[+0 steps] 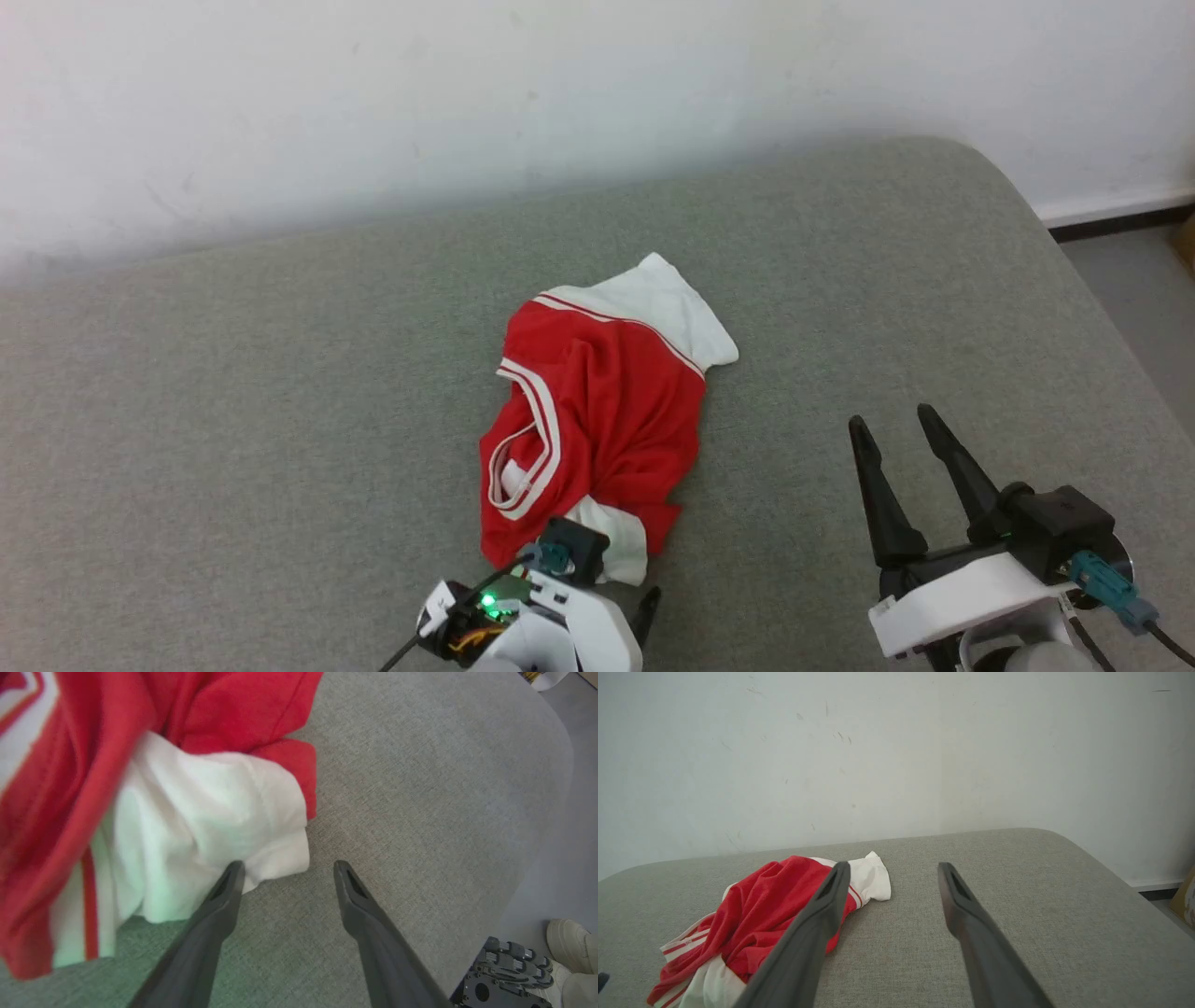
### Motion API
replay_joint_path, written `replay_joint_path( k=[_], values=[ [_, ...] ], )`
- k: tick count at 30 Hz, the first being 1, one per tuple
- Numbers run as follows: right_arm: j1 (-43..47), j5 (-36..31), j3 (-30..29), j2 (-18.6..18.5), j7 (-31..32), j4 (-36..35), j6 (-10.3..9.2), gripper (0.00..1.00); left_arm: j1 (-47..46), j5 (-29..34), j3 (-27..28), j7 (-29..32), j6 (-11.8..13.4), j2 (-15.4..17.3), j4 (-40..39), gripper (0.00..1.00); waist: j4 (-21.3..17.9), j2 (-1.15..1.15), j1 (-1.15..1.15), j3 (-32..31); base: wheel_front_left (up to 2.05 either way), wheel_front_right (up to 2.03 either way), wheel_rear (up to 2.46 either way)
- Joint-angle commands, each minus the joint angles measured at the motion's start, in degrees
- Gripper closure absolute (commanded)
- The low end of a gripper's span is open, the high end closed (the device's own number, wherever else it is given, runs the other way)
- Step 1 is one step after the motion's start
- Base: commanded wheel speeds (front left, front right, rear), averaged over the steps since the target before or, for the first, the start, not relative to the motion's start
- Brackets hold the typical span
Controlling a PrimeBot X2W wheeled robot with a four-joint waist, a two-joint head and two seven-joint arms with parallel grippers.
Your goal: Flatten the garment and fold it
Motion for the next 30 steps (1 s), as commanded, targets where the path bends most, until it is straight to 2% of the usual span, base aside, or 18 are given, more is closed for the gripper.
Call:
replay_joint_path(
  k=[1, 6, 7, 9, 16, 22, 26, 30],
  values=[
    [-0.9, 0.5, 0.0, 0.1, -0.5, 0.3, -0.11, 0.0, -1.4, 0.3, 0.0, 0.6, 0.6, 0.0, 0.7, 0.0, -0.8, 0.0, 0.0, 0.8, 0.0, 0.0, 0.0],
    [-1.4, 0.8, 0.2, 0.1, -1.0, 0.8, -0.11, 0.0, -3.5, -0.4, -0.2, 5.9, 1.5, -0.4, 4.6, 0.0, -1.6, 0.0, 0.0, 1.8, 0.0, 0.0, 0.0],
    [-1.5, 0.8, 0.2, 0.1, -1.1, 0.9, -0.11, 0.0, -3.8, -0.5, -0.4, 6.9, 1.4, -0.4, 5.2, 0.16, -1.7, 0.0, 0.0, 1.9, 0.0, 0.0, 0.0],
    [-1.7, 0.8, 0.2, 0.1, -1.2, 1.2, -0.11, 0.0, -4.4, -0.8, -0.1, 7.0, 1.4, -0.4, 5.4, 1.0, -1.6, 0.0, 0.0, 2.0, 0.0, 0.0, 0.0],
    [-1.5, 0.7, -0.8, 0.1, -1.4, 1.4, -0.11, 0.0, -2.6, -4.3, 7.4, -3.6, 4.8, 0.9, -0.9, 1.0, 0.4, 0.0, 0.0, 1.1, 0.0, 0.0, 0.0],
    [-1.1, 0.6, -1.2, 0.1, -1.2, 0.9, -0.11, 0.0, 1.6, -6.1, 17.8, -11.6, 11.1, 6.1, -11.9, 1.0, 3.4, 0.0, 0.0, 0.8, 0.0, 0.0, 0.0],
    [-1.2, 0.7, -0.9, 0.1, -1.0, 0.8, -0.11, 0.0, 5.3, -6.9, 24.0, -12.8, 15.3, 9.7, -15.9, 1.0, 4.8, 0.0, 0.0, 0.9, 0.0, 0.0, 0.0],
    [-1.2, 0.5, -0.7, 0.1, -0.6, 0.9, -0.11, 0.0, 9.6, -8.6, 28.5, -12.3, 18.2, 11.6, -16.6, 1.0, 5.9, 0.0, 0.0, 0.8, 0.0, 0.0, 0.0]
  ],
)
